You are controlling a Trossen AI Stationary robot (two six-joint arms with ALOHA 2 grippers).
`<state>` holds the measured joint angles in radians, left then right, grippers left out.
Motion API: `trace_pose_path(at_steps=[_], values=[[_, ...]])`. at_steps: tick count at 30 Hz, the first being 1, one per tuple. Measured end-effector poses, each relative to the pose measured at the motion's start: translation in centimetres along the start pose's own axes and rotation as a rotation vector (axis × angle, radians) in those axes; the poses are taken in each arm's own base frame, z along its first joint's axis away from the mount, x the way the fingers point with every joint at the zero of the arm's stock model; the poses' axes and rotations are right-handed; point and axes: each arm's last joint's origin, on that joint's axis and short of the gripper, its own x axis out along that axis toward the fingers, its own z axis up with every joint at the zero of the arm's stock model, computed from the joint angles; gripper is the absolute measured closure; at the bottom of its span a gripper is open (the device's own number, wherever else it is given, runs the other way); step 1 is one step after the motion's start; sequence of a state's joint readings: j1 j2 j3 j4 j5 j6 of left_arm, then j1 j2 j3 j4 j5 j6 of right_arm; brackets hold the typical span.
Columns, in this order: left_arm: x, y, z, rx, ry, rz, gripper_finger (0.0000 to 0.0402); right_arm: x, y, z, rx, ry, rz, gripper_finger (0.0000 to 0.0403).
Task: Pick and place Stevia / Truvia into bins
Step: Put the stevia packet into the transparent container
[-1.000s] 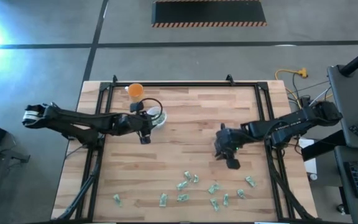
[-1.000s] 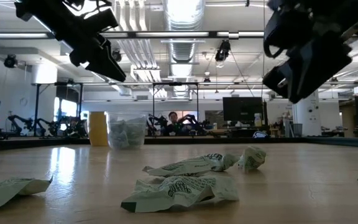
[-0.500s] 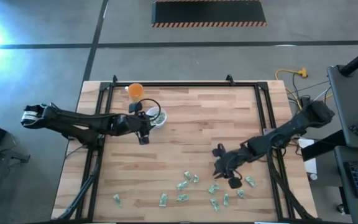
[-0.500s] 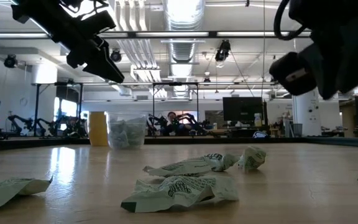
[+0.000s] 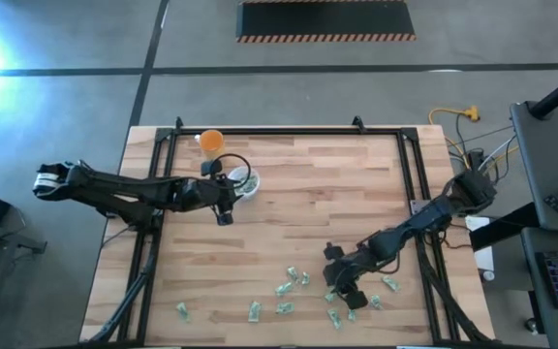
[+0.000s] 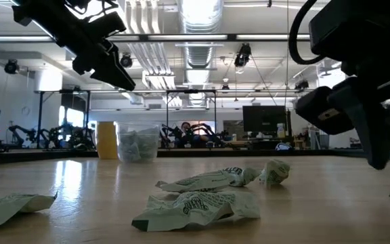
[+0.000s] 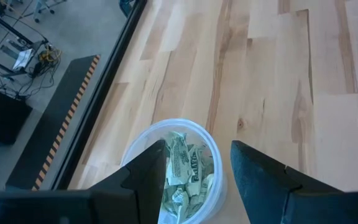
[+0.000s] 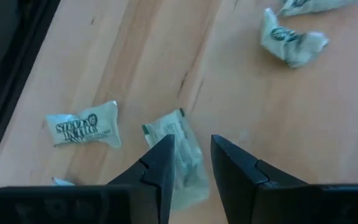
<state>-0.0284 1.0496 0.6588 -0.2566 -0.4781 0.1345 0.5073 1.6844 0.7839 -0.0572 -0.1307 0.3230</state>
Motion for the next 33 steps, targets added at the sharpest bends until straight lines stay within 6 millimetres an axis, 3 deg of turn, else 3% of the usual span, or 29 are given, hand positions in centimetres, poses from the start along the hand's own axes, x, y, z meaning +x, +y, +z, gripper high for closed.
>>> trace_pose_path(at_steps=[9,22,33], values=[[0.1,-0.1,-0.1,0.000,-0.001,-0.003,0.0237,-0.2,1.1,-0.6,0.046,0.038,0.005,0.0292],[0.1,-0.1,-0.2,0.001,0.001,-0.004,0.0237,1.0,2.6,-2.1,-0.023,0.042,-0.147,0.0292],[0.1,-0.1,-0.2,0.002,0.001,-0.005,0.0237,1.0,2.9,-2.6,-0.053,0.040,-0.249,0.0336]])
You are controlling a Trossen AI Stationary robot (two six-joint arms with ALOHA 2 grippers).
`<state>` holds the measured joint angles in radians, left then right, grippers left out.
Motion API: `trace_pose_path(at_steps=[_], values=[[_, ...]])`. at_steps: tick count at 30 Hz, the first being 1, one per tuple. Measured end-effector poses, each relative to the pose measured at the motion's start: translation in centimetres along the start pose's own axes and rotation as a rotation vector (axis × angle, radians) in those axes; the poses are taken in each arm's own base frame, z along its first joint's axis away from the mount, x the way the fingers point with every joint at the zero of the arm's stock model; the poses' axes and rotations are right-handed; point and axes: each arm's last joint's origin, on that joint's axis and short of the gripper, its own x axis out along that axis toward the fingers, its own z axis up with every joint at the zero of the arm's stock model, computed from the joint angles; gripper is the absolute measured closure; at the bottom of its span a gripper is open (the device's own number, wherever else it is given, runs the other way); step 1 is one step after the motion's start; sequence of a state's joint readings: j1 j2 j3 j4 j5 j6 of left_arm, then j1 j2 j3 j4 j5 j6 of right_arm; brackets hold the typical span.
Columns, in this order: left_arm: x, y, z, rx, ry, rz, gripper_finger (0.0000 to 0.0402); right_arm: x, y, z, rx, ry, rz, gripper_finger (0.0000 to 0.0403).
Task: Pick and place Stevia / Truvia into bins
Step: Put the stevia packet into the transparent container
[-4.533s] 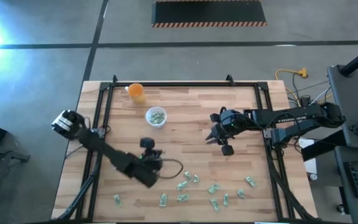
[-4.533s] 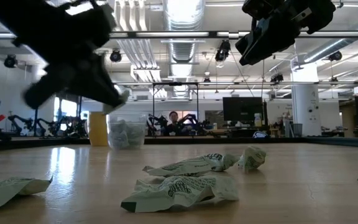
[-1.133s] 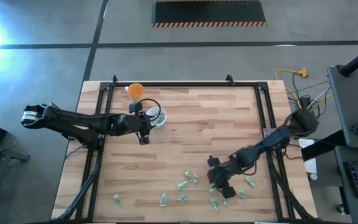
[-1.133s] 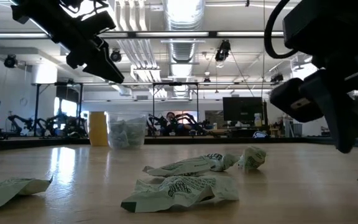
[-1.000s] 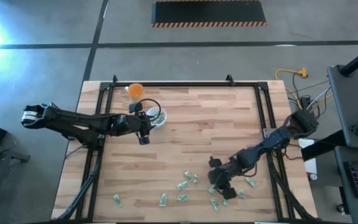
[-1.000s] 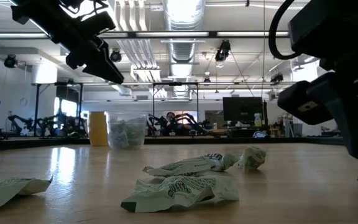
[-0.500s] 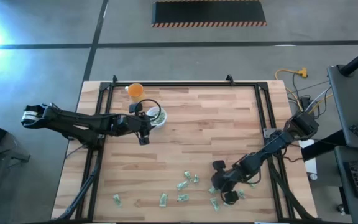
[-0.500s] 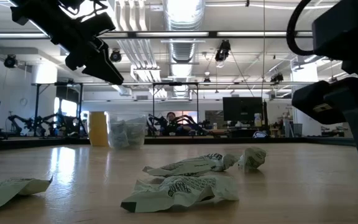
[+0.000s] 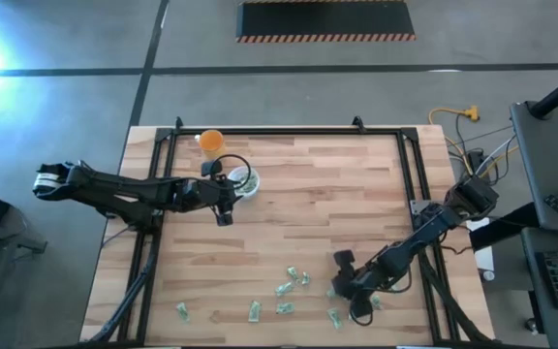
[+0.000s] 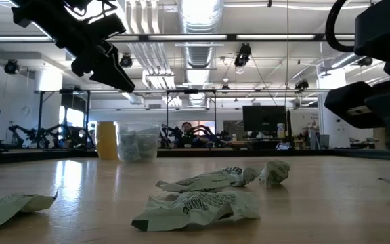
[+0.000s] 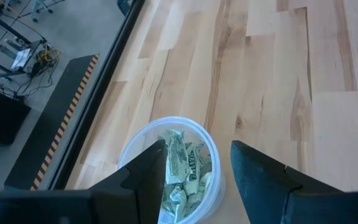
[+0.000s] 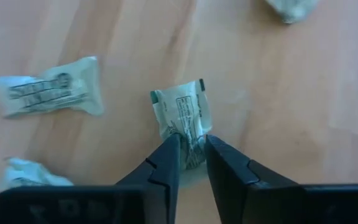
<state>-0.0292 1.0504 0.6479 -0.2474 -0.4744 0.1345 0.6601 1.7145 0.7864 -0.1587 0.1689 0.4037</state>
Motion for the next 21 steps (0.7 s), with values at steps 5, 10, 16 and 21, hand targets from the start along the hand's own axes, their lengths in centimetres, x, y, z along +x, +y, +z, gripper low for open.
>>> trace_pose_path(at_steps=[5,10,16,21], values=[[0.0,0.0,0.0,0.000,0.000,0.000,0.0237,0.0,-0.2,-0.1,-0.010,-0.011,-0.062,0.0366],[0.0,0.0,0.0,0.000,0.000,0.000,0.0237,0.0,-0.4,-0.1,-0.055,-0.023,-0.111,0.0390],[-0.1,0.1,0.3,-0.004,-0.008,0.001,0.0237,-0.3,-0.7,0.8,-0.146,-0.083,-0.261,0.0394],[-0.6,0.1,0.5,-0.008,-0.028,-0.004,0.0237,-0.8,-1.7,2.2,-0.188,-0.167,-0.495,0.0394]])
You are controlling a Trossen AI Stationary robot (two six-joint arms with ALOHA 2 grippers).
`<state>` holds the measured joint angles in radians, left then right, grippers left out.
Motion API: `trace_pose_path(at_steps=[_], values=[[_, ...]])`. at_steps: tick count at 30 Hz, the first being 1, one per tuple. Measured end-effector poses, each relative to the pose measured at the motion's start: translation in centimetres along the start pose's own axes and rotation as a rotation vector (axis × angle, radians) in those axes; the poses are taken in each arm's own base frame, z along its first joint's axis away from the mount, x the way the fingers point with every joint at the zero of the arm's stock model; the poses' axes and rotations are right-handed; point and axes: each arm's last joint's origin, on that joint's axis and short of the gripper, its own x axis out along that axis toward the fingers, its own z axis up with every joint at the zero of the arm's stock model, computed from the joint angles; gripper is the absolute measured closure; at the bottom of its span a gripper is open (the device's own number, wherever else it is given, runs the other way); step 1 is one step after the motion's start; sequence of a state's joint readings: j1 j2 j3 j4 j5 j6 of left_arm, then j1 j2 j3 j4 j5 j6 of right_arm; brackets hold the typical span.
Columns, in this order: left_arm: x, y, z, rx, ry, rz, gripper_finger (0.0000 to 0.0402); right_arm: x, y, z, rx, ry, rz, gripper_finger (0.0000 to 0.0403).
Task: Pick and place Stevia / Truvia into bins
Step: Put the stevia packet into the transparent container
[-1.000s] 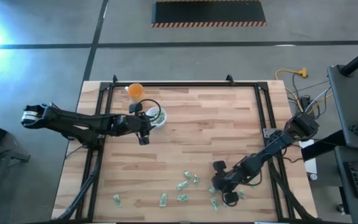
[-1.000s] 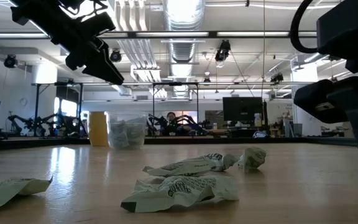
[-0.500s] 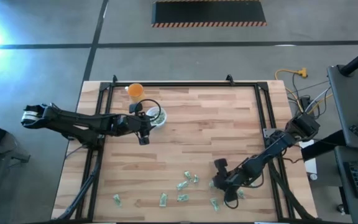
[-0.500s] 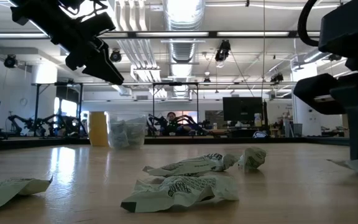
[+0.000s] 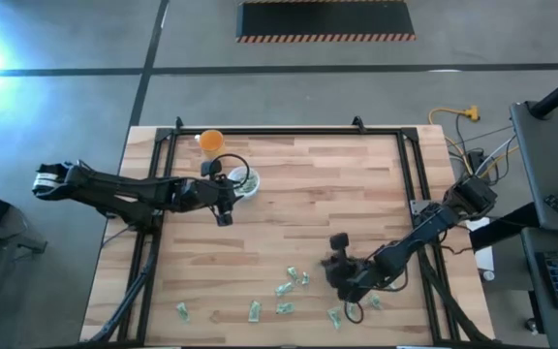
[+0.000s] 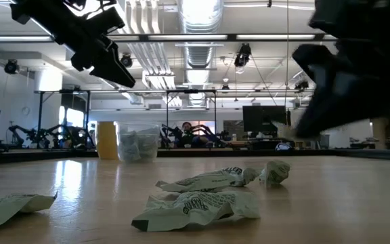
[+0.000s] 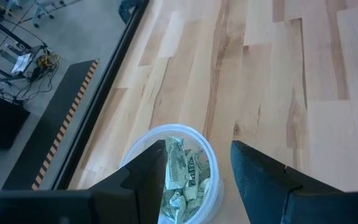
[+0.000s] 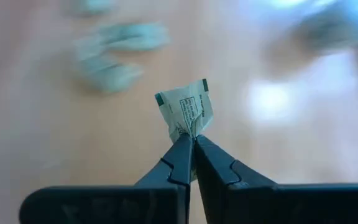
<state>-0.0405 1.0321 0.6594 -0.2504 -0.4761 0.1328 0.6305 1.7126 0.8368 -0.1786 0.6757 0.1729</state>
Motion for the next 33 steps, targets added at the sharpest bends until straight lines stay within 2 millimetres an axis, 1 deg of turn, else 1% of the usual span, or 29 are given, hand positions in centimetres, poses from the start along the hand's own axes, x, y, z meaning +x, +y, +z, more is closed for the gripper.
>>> trace_pose_path(at_steps=[3,6,8,11,14,18,23,26,33], values=[[-0.6,0.1,0.1,-0.023,-0.017,0.008,0.0237,0.3,-1.3,0.9,-0.002,-0.031,-0.172,0.0394],[-1.5,0.3,0.1,-0.031,-0.039,0.018,0.0237,1.1,-2.8,2.0,-0.007,-0.039,-0.252,0.0394],[-2.0,0.3,-0.1,-0.043,-0.044,0.008,0.0237,1.8,-4.1,2.9,-0.007,-0.052,-0.265,0.0394],[-3.1,0.4,-0.4,-0.062,-0.050,-0.008,0.0237,3.0,-6.2,4.0,-0.010,-0.086,-0.234,0.0394],[-4.1,0.3,-0.9,-0.076,-0.032,-0.032,0.0237,4.2,-8.5,4.7,-0.010,-0.123,-0.215,0.0394],[-5.3,0.1,-1.6,-0.095,-0.014,-0.060,0.0237,5.4,-11.6,5.3,-0.011,-0.167,-0.239,0.0394],[-6.2,-0.4,-2.0,-0.104,-0.031,-0.107,0.0237,6.6,-15.6,5.6,0.030,-0.284,-0.191,0.0394],[-6.6,-0.7,-2.1,-0.099,-0.044,-0.131,0.0237,7.2,-18.0,5.5,0.063,-0.363,-0.153,0.0394],[-6.9,-1.1,-2.1,-0.081,-0.052,-0.158,0.0237,8.2,-22.3,4.5,0.142,-0.432,-0.089,0.0394]])
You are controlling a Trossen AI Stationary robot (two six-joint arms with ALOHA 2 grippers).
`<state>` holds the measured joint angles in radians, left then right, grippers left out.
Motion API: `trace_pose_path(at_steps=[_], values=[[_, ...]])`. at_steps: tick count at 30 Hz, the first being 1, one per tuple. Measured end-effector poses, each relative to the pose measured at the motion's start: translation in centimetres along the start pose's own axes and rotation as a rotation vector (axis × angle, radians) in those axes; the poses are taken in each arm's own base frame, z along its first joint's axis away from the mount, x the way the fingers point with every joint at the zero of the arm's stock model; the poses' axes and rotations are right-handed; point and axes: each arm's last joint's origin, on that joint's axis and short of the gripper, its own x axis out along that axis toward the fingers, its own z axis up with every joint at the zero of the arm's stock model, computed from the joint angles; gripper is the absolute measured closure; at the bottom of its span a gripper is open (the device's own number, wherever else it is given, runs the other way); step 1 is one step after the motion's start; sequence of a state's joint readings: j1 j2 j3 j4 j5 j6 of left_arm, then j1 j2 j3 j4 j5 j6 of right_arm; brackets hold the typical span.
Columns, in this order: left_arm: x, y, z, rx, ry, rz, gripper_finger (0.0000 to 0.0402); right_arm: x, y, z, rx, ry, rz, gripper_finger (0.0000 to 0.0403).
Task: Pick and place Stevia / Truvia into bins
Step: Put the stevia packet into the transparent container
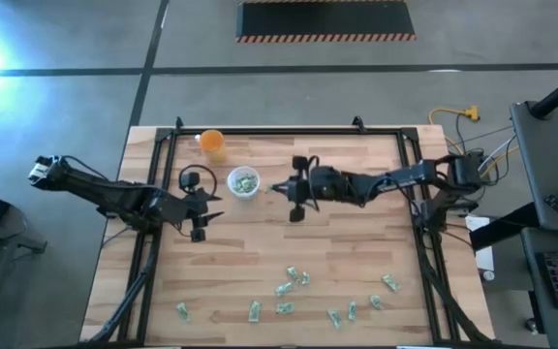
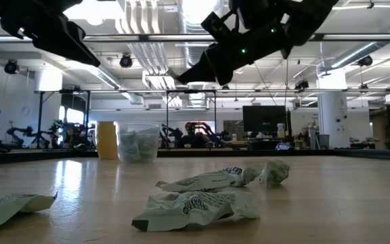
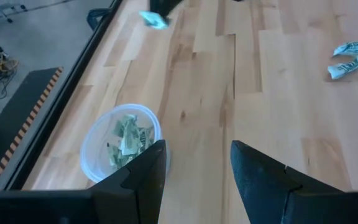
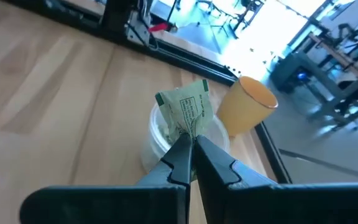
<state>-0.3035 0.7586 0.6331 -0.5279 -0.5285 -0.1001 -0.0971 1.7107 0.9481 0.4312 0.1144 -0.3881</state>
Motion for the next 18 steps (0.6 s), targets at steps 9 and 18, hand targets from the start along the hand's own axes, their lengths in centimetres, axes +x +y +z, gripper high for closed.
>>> trace_pose_path(at_steps=[9,18], values=[[0.1,-0.1,0.0,0.004,0.006,0.000,0.0237,1.1,-2.6,-0.4,0.087,-0.083,0.055,0.0394],[0.1,-0.1,-0.1,0.008,0.013,-0.001,0.0237,7.7,-3.1,-1.5,0.122,-0.050,0.088,0.0394]])
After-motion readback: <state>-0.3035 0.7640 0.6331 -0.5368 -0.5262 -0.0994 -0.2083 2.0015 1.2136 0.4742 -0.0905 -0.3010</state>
